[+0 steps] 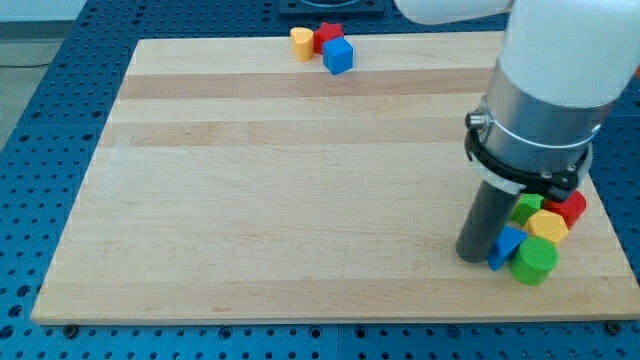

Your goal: Move the arm parallel to the right of the blue cube

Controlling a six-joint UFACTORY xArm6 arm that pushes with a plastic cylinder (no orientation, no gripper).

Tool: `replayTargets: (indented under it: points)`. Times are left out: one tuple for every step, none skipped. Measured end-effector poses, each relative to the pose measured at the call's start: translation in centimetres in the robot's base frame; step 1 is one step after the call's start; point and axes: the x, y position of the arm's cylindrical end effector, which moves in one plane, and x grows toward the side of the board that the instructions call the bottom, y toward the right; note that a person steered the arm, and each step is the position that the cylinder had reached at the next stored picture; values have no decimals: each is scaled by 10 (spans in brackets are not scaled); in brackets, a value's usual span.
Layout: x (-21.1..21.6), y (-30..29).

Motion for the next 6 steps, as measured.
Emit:
replayTargets:
  points:
    - [0,5]
    - [-11,-3]
    - [-67,-26]
    - [-133,-26]
    - [-202,-25]
    - [-274,-25]
